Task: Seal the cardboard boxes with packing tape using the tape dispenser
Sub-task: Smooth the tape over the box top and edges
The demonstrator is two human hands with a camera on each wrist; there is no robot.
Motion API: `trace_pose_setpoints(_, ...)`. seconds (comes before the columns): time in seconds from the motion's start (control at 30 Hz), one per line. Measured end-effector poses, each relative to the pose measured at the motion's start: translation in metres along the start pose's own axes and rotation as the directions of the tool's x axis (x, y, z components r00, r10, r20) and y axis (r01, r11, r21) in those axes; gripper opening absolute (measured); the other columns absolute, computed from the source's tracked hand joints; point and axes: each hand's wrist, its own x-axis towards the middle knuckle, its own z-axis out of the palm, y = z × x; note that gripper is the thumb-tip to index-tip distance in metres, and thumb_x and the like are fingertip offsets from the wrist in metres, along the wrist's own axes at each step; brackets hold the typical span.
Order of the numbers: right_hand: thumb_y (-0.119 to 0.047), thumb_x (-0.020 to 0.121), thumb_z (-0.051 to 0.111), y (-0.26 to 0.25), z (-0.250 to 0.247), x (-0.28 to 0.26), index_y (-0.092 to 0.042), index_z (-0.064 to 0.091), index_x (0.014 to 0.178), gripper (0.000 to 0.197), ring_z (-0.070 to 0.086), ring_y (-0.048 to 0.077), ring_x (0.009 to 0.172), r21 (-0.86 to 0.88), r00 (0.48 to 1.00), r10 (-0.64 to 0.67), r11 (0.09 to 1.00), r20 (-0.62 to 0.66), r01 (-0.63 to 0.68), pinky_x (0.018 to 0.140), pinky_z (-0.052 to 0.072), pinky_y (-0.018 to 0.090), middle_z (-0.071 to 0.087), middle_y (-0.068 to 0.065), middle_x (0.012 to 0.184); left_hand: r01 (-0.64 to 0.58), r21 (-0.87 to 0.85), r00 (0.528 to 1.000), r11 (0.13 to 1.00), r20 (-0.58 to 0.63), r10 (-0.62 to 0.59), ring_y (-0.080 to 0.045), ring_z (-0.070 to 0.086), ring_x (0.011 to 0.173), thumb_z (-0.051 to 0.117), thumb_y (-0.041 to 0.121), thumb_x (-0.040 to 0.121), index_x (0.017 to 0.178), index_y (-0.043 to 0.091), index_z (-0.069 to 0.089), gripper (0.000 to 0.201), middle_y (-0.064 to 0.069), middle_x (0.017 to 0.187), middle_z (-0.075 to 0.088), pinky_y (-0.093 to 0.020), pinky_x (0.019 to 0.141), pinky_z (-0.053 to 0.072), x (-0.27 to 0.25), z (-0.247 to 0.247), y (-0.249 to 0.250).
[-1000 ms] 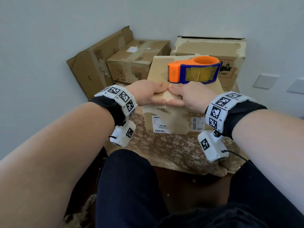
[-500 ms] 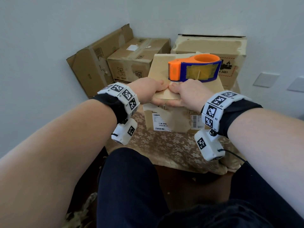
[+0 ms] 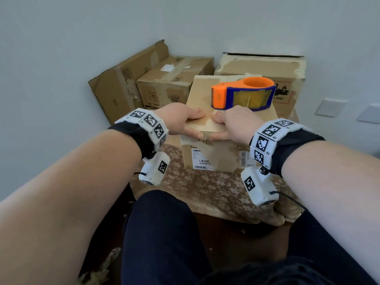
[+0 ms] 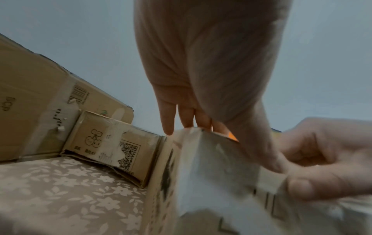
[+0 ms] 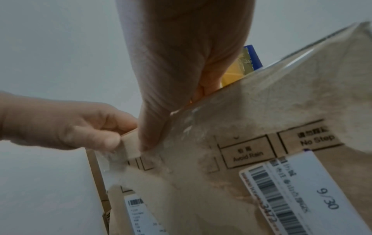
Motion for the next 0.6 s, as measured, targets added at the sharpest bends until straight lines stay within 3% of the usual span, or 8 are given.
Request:
trace_pose_setpoints(0.13,-0.065,0.084,0.051,0.002,0.002,-0.001,-0.018,0.059,0.121,0.061,0.056,0.024,0.090,0.015,1.000,-0.007,1.000,-0.019,0.007,0.071,0.042,0.033,0.064,0.006,0.104,0.008,0.081,1.000,0.997,0.028,-0.010,-0.020,0.020,0.144,0.049,0.047,0.094,0.153,0.025,0.009,0.075,0.005,0.160,0.008,-0.029,0.112,0.019,-0.003,0.001,0.002)
trace_pose_setpoints(0.3,-0.066,0.084,0.051,0.001,0.002,0.000,-0.019,0.059,0.121,0.060,0.057,0.026,0.093,0.029,1.000,-0.005,1.000,-0.022,0.006,0.077,0.047,0.036,0.065,0.006,0.109,-0.011,0.165,0.987,0.986,0.163,-0.016,-0.021,0.001,0.148,0.053,0.040,0.094,0.153,0.016,-0.001,0.083,-0.004,0.161,-0.002,-0.031,0.114,0.007,0.002,-0.008,0.009)
trace_pose_setpoints(0.5,-0.067,0.084,0.049,0.001,0.003,0.000,-0.019,0.060,0.118,0.060,0.056,0.025,0.092,0.025,1.000,-0.002,1.000,-0.020,0.003,0.073,0.045,0.035,0.065,0.005,0.111,-0.048,0.136,0.999,0.990,-0.013,0.050,-0.015,0.010,0.147,0.069,0.039,0.082,0.153,0.027,0.009,0.093,0.006,0.160,0.009,-0.032,0.117,0.013,-0.005,0.006,-0.005)
trace_pose_setpoints(0.6,-0.066,0.084,0.050,0.001,0.001,-0.001,-0.018,0.058,0.124,0.063,0.057,0.026,0.097,0.033,1.000,0.005,0.999,-0.009,-0.005,0.081,0.048,0.038,0.064,0.006,0.114,-0.044,0.055,0.998,0.998,-0.032,0.046,-0.016,0.009,0.147,0.066,0.052,0.080,0.152,0.032,0.012,0.092,0.010,0.159,0.010,-0.035,0.117,0.015,-0.005,0.010,-0.010)
